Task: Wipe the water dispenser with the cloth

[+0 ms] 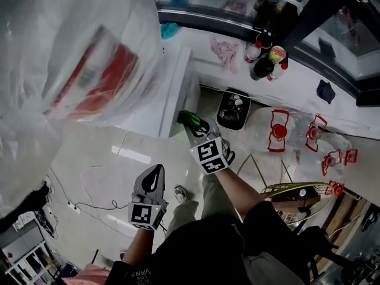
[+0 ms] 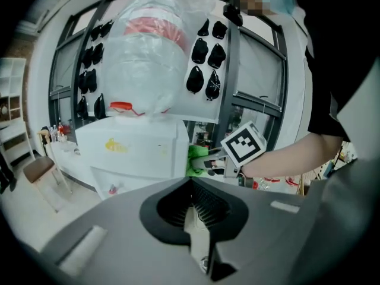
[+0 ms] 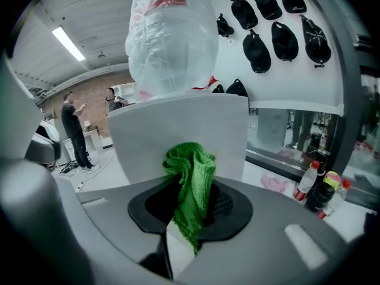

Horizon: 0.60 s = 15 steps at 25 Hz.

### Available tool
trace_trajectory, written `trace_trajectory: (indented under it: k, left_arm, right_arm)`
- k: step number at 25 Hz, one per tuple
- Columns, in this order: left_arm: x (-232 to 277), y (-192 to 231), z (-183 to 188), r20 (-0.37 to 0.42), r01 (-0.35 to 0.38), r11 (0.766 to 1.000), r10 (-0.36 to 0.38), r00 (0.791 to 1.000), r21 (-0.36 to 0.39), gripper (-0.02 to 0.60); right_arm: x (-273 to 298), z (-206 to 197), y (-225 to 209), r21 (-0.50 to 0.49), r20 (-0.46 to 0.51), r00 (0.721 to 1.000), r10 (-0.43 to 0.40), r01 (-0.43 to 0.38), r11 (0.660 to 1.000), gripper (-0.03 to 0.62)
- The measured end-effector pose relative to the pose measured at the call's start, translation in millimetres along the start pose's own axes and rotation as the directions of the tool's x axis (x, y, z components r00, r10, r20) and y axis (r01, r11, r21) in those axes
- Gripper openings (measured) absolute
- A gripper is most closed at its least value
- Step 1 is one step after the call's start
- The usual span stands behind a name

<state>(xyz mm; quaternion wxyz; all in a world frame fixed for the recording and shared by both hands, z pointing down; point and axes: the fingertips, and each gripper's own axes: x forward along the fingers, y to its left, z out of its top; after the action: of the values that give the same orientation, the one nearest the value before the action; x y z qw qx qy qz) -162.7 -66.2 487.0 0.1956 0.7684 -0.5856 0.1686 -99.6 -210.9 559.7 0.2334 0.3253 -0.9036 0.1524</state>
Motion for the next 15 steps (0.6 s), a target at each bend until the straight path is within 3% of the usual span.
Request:
trace_trajectory:
  k: [15]
  left_arm:
    - [27.6,-14.2,11.1,-0.026,0.051,0.999,-0.051,0.998,-0.016,0.002]
  right_arm:
    - [77.2,57.0,-140.7,-0.059,0.025,0.979,-0.201,0.202,0.978,0.095]
